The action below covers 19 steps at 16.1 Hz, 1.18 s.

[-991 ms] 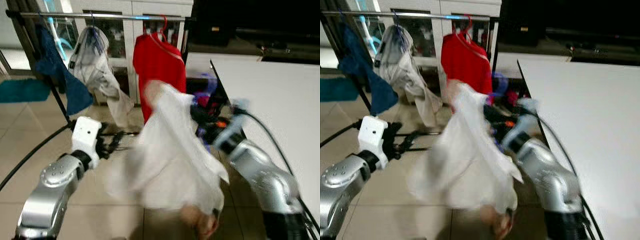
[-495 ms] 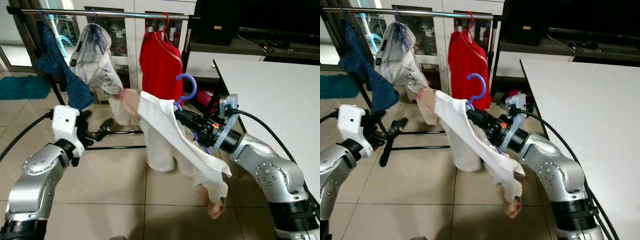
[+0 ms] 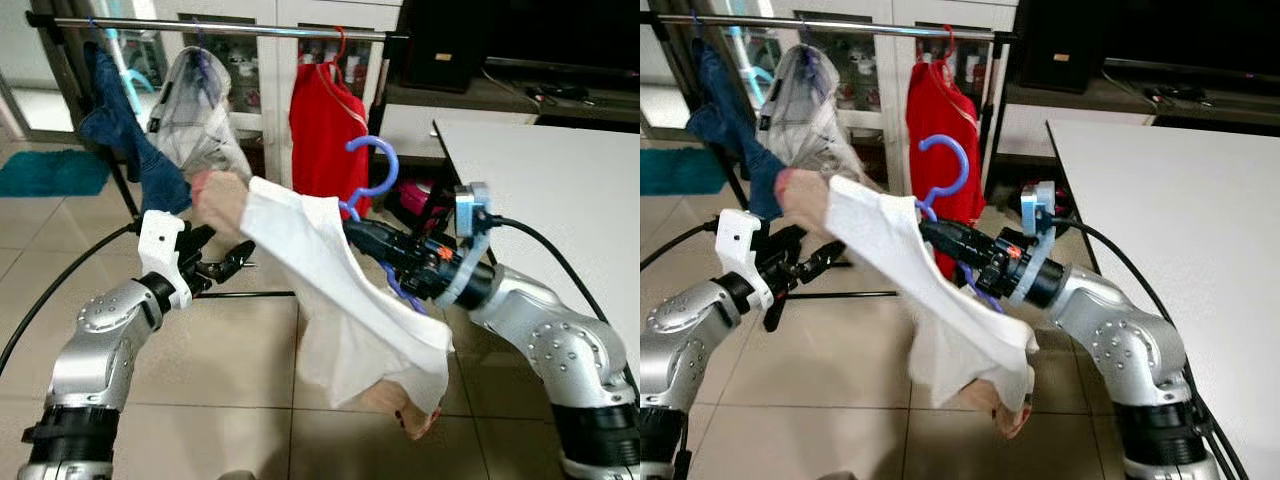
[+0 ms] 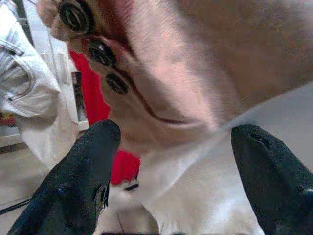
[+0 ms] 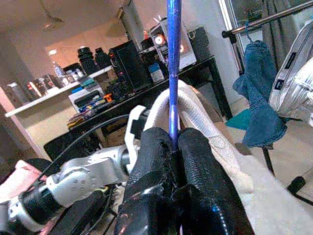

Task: Hang hanger

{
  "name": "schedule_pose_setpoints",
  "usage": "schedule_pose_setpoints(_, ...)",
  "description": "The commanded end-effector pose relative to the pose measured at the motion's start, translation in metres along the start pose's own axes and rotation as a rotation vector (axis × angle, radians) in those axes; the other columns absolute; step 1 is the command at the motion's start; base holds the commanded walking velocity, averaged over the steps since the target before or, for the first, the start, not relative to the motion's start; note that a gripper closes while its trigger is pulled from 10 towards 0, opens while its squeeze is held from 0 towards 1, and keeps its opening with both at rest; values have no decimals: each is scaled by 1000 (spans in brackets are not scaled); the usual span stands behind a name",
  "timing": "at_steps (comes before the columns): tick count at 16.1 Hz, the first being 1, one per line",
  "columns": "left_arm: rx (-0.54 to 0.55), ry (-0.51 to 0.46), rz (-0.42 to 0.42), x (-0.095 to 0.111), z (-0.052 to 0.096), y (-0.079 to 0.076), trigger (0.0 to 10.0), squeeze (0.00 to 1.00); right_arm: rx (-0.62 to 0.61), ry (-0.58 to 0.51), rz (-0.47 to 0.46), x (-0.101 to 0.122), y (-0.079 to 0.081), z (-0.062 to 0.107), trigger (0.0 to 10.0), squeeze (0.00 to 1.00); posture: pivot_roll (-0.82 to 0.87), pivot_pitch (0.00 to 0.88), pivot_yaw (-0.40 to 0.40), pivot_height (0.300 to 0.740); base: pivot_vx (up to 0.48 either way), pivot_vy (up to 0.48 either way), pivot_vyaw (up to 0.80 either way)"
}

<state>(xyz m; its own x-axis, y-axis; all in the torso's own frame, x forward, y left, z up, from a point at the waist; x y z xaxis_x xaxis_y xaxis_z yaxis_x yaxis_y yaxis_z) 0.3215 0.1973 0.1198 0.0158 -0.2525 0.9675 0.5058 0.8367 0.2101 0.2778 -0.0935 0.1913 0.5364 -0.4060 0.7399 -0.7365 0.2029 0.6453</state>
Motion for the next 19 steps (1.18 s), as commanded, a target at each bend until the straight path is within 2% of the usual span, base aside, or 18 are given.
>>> schedule_pose_setpoints(1,-9,-24,-32,6,-3,2,5765,0,39,-6,9,5,8,3,10000,0,-47,0,-16,740,0,0,0)
schedule_pose_setpoints(2,-7,-33,-38,8,-3,3,4824,0,39,-5,7,5,8,4,10000,0,-47,0,-16,740,0,0,0)
schedule_pose_setpoints(4,-23,-58,-57,11,-4,1,784,0,19,-12,2,5,6,8,10000,0,-51,0,-9,740,0,0,0)
schedule_pose_setpoints(5,-38,-69,-59,11,-4,-1,0,0,6,-13,1,5,4,9,10000,0,-51,0,-9,740,0,0,0)
schedule_pose_setpoints(9,-50,-58,-53,3,-4,-5,0,0,-18,-17,-3,6,-2,8,10000,0,-40,0,-15,740,0,0,0)
schedule_pose_setpoints(14,-3,-67,-57,2,-4,2,0,0,-13,-21,-8,7,-2,7,10000,0,-36,0,-22,740,0,0,0)
schedule_pose_setpoints(19,69,-82,-25,1,-3,12,0,0,-24,-25,-7,5,-2,8,10000,0,-41,0,-15,740,0,0,0)
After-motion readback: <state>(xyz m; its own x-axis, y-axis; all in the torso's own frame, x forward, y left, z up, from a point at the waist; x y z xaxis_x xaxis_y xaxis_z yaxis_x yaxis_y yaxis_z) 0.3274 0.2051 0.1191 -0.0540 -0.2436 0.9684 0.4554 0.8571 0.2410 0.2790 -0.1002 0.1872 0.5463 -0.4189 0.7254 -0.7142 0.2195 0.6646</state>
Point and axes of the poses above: a point about 5 cm out from each wrist's last joint towards the gripper, its own z axis pointing back from the gripper into the wrist, its own x axis along the axis of the wrist's last joint, y = z × x, the point moved 3 cm from there along -z, pointing out of the wrist towards the gripper, and after that the axes turned 15 degrees about -z, right-handed, at the moved point
